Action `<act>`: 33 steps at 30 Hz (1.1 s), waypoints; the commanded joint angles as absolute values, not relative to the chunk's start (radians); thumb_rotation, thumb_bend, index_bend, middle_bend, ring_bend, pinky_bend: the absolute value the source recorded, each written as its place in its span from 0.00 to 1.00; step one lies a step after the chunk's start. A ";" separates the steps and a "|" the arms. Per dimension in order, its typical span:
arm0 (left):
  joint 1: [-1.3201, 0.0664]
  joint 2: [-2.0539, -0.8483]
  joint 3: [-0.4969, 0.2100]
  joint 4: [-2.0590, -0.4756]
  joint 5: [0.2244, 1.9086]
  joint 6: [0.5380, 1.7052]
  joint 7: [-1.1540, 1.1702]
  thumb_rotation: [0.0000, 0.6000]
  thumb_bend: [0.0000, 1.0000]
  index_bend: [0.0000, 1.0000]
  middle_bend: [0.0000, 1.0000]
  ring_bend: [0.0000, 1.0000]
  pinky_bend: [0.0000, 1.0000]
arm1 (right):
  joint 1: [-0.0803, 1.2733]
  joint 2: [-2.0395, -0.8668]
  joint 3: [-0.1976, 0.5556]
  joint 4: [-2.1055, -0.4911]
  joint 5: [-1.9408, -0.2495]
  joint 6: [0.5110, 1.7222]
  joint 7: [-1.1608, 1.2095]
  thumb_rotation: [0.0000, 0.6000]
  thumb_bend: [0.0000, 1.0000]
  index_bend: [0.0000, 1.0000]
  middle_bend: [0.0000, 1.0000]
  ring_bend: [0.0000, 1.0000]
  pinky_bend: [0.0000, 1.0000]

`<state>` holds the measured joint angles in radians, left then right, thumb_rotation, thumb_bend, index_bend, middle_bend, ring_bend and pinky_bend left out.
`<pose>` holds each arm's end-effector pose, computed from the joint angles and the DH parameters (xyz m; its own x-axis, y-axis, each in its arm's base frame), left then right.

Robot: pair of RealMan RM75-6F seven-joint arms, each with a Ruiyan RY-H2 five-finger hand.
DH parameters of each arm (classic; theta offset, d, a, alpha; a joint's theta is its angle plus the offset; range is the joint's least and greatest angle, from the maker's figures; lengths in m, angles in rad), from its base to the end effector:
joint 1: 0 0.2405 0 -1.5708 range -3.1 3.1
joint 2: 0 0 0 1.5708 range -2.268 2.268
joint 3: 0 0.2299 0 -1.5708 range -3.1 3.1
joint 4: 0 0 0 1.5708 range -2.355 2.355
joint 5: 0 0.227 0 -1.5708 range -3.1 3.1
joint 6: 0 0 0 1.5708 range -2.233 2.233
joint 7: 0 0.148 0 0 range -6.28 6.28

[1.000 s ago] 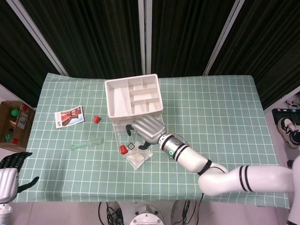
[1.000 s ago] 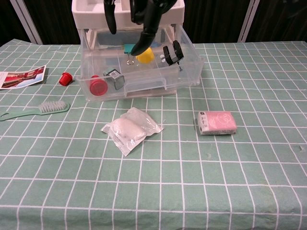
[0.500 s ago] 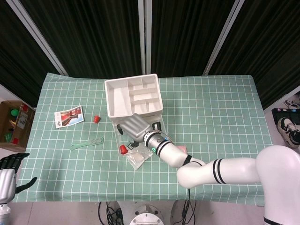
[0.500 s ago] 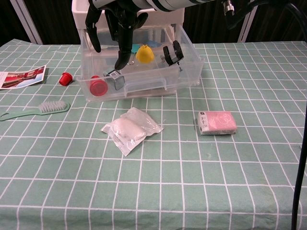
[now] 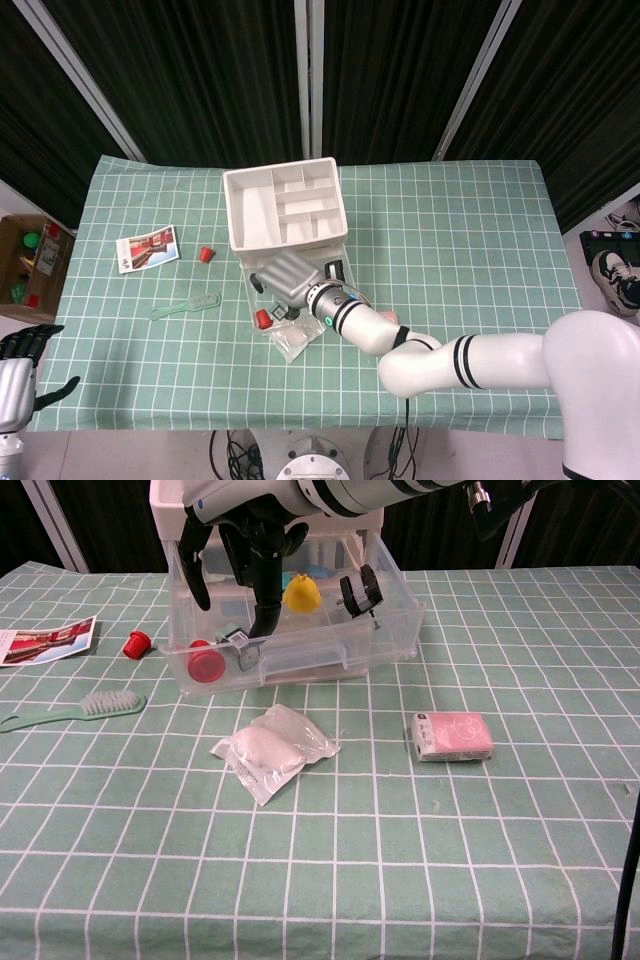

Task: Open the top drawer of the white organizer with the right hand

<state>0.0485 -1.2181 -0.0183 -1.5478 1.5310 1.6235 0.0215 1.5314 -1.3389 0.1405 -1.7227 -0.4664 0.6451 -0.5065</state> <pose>-0.3077 0.1369 0.1207 0.3908 -0.0511 0.9191 0.9185 0.0863 -0.3858 0.0761 -0.3317 -0.0356 0.6621 -0.3660 0.6540 -0.6539 -0.7085 0.2655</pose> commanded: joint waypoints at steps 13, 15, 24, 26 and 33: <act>0.051 -1.218 -0.022 -1.555 1.530 1.628 0.033 1.00 0.02 0.25 0.23 0.19 0.21 | 1.562 -1.343 0.113 -1.674 -0.500 0.567 -0.443 1.00 0.05 0.37 0.97 0.94 0.98; 0.051 -1.218 -0.023 -1.555 1.529 1.629 0.033 1.00 0.02 0.25 0.23 0.19 0.21 | 1.566 -1.347 0.109 -1.661 -0.509 0.556 -0.435 1.00 0.09 0.37 0.97 0.94 0.98; 0.050 -1.220 -0.027 -1.550 1.529 1.630 0.031 1.00 0.02 0.25 0.23 0.19 0.21 | 1.556 -1.364 0.109 -1.623 -0.590 0.517 -0.371 1.00 0.17 0.42 0.97 0.94 0.98; 0.050 -1.221 -0.028 -1.548 1.530 1.631 0.030 1.00 0.02 0.25 0.23 0.19 0.21 | 1.551 -1.368 0.110 -1.618 -0.607 0.519 -0.359 1.00 0.19 0.46 0.97 0.95 0.98; 0.050 -1.221 -0.027 -1.542 1.532 1.631 0.023 1.00 0.02 0.25 0.23 0.19 0.21 | 1.505 -1.347 0.135 -1.653 -0.684 0.574 -0.305 1.00 0.30 0.58 0.98 0.95 0.98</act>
<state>0.0503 -1.2214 -0.0265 -1.5420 1.5319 1.6310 0.0233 1.5227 -1.3594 0.1242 -1.6334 -0.6618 0.5503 -0.3197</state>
